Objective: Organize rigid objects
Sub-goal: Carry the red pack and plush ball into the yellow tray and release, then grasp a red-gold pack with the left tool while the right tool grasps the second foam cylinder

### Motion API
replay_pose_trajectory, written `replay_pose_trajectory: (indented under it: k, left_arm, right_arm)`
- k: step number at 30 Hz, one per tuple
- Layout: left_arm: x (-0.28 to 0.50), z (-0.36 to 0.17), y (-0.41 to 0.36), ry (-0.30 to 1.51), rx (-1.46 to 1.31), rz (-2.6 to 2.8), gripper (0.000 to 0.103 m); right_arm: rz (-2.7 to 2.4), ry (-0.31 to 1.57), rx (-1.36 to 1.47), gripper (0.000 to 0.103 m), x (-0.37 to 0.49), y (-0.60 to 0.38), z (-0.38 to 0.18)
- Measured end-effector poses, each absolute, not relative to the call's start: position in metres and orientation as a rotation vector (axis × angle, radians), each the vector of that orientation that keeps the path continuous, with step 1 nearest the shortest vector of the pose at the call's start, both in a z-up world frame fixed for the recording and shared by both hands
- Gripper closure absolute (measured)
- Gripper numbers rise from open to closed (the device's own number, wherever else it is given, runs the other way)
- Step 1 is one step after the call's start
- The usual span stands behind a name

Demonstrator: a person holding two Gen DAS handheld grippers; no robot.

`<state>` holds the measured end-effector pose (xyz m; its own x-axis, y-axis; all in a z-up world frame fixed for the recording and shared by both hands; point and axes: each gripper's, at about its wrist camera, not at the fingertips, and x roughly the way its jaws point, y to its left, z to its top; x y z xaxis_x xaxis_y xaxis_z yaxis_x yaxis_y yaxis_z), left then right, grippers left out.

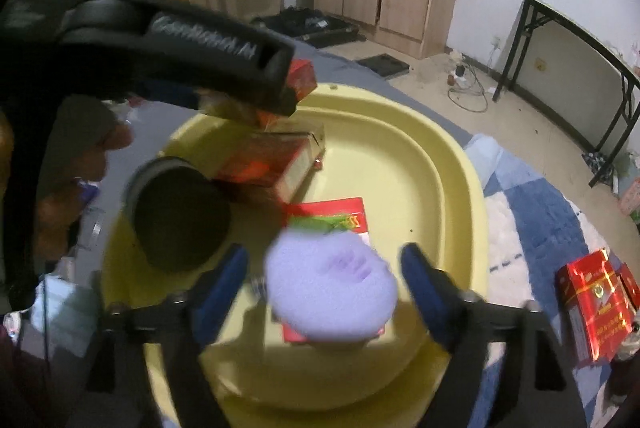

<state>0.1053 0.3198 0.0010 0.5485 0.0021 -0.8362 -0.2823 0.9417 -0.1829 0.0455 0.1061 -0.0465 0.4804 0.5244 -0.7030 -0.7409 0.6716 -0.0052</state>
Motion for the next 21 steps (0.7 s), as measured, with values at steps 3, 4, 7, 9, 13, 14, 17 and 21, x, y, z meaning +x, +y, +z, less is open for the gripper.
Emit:
replay_pose_trajectory:
  k: [3, 4, 7, 9, 13, 14, 17, 21]
  left_arm:
    - [0.103, 0.019, 0.303, 0.953, -0.271, 0.146, 0.0]
    - [0.102, 0.025, 0.295, 0.946, -0.262, 0.126, 0.0]
    - [0.1, 0.043, 0.26, 0.929, -0.231, 0.061, 0.0]
    - [0.1, 0.054, 0.232, 0.922, -0.197, 0.01, 0.0]
    - [0.1, 0.061, 0.171, 0.942, -0.117, -0.121, 0.0]
    - [0.099, 0.058, 0.156, 0.948, -0.092, -0.152, 0.0]
    - [0.103, 0.042, 0.108, 0.964, -0.016, -0.258, 0.0]
    - [0.115, 0.018, 0.063, 0.999, 0.17, -0.356, 0.0]
  right_arm:
    - [0.781, 0.71, -0.267, 0.008, 0.034, 0.083, -0.032]
    - [0.774, 0.697, -0.247, 0.006, 0.029, 0.073, -0.027]
    - [0.74, 0.661, -0.177, 0.002, 0.019, 0.032, -0.012]
    - [0.708, 0.648, -0.148, 0.001, 0.014, -0.002, -0.005]
    - [0.593, 0.621, -0.139, 0.001, 0.012, -0.079, -0.001]
    - [0.564, 0.623, -0.13, 0.001, 0.014, -0.098, -0.002]
    - [0.488, 0.633, -0.105, 0.0, 0.023, -0.151, -0.01]
    - [0.445, 0.654, -0.145, 0.0, 0.036, -0.193, -0.02]
